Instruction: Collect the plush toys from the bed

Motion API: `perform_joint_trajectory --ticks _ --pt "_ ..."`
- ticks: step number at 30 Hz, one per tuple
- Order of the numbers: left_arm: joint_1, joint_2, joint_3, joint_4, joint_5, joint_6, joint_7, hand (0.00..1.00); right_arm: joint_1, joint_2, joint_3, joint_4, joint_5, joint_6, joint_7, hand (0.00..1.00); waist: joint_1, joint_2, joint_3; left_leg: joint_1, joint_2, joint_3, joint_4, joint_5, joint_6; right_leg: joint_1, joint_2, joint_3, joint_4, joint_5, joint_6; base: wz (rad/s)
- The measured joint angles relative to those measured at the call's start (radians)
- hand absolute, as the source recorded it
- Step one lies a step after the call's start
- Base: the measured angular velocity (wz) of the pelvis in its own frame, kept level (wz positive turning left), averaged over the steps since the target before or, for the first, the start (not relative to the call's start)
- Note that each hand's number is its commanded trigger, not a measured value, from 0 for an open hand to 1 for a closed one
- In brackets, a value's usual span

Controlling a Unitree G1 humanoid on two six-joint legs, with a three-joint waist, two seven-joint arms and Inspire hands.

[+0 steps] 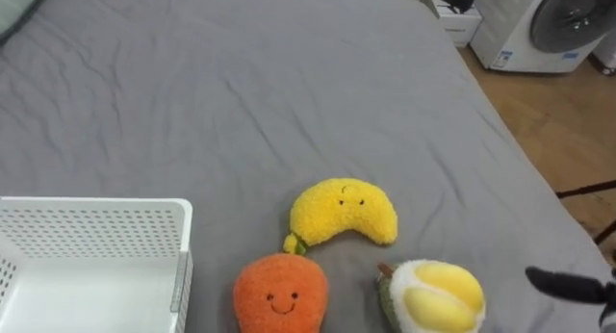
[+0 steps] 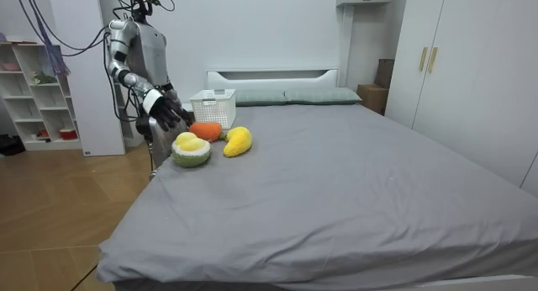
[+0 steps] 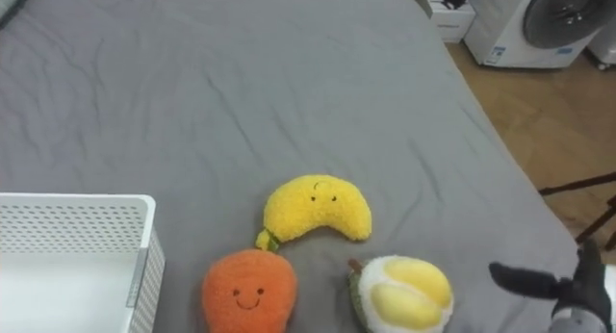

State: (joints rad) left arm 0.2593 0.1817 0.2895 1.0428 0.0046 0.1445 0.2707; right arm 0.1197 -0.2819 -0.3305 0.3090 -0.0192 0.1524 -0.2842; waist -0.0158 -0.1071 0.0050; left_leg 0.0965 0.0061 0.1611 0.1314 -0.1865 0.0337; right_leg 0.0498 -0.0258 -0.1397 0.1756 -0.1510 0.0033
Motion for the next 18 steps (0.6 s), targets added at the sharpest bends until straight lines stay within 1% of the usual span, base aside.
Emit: perform_joint_trajectory --ticks 2,3,4,9,13,15,16,18 --pt "0.010 -0.010 -0.002 -0.001 0.000 0.000 0.000 0.00 -0.002 0.000 0.013 -0.086 -0.082 -0.002 0.000 0.00 0.001 0.005 -0.0008 -0.001 0.000 -0.002 0.002 0.000 0.000 0.000 0.000 -0.001 0.001 0.000 0.000 0.00" --pt "0.012 -0.011 -0.003 -0.001 0.000 0.000 0.000 0.00 -0.003 0.000 0.016 -0.099 -0.096 -0.004 0.000 0.00 0.000 0.007 -0.0003 0.000 0.000 -0.002 0.002 0.000 0.000 0.000 0.000 -0.001 0.001 0.000 0.000 0.00" --pt "0.016 -0.011 -0.007 -0.002 0.000 0.000 0.000 0.00 -0.003 0.000 0.024 -0.119 -0.118 -0.008 0.000 0.00 0.000 0.009 -0.0021 0.000 0.001 -0.001 0.002 0.000 0.000 0.001 0.000 -0.001 0.001 0.000 -0.001 0.00" --pt "0.019 -0.011 -0.021 -0.002 0.004 0.000 0.001 0.00 -0.003 0.000 0.057 -0.137 -0.175 -0.011 0.022 0.00 0.002 0.007 -0.0067 0.000 0.001 -0.002 0.003 0.000 0.000 0.001 -0.003 -0.005 0.012 0.000 -0.001 -0.02" --pt "0.021 -0.011 -0.021 -0.003 0.012 0.000 -0.009 0.00 -0.002 0.000 0.101 -0.137 -0.224 -0.006 0.086 0.00 0.003 0.006 -0.0075 0.003 0.000 0.002 0.004 0.000 0.000 0.002 -0.005 -0.003 0.015 0.001 -0.001 -0.04" --pt "0.024 -0.011 -0.021 -0.004 0.012 0.001 -0.019 0.00 -0.001 0.000 0.123 -0.137 -0.232 0.004 0.116 0.00 0.007 0.005 -0.0082 0.004 0.000 0.003 0.006 0.000 0.000 0.000 -0.004 -0.002 0.014 0.001 -0.001 -0.02" --pt "0.024 -0.011 -0.021 -0.006 0.010 0.002 -0.022 0.00 -0.001 0.000 0.134 -0.137 -0.232 0.010 0.141 0.00 0.011 0.006 -0.0070 0.004 0.000 0.003 0.007 0.000 0.000 0.000 -0.004 -0.002 0.014 0.001 -0.001 0.00" --pt "0.020 -0.011 -0.022 -0.006 0.010 0.002 -0.028 0.00 -0.002 -0.005 0.153 -0.124 -0.246 0.018 0.176 0.00 0.023 0.004 -0.0073 0.003 0.000 0.003 0.006 0.000 0.000 0.001 -0.004 -0.002 0.012 0.001 -0.001 0.02"
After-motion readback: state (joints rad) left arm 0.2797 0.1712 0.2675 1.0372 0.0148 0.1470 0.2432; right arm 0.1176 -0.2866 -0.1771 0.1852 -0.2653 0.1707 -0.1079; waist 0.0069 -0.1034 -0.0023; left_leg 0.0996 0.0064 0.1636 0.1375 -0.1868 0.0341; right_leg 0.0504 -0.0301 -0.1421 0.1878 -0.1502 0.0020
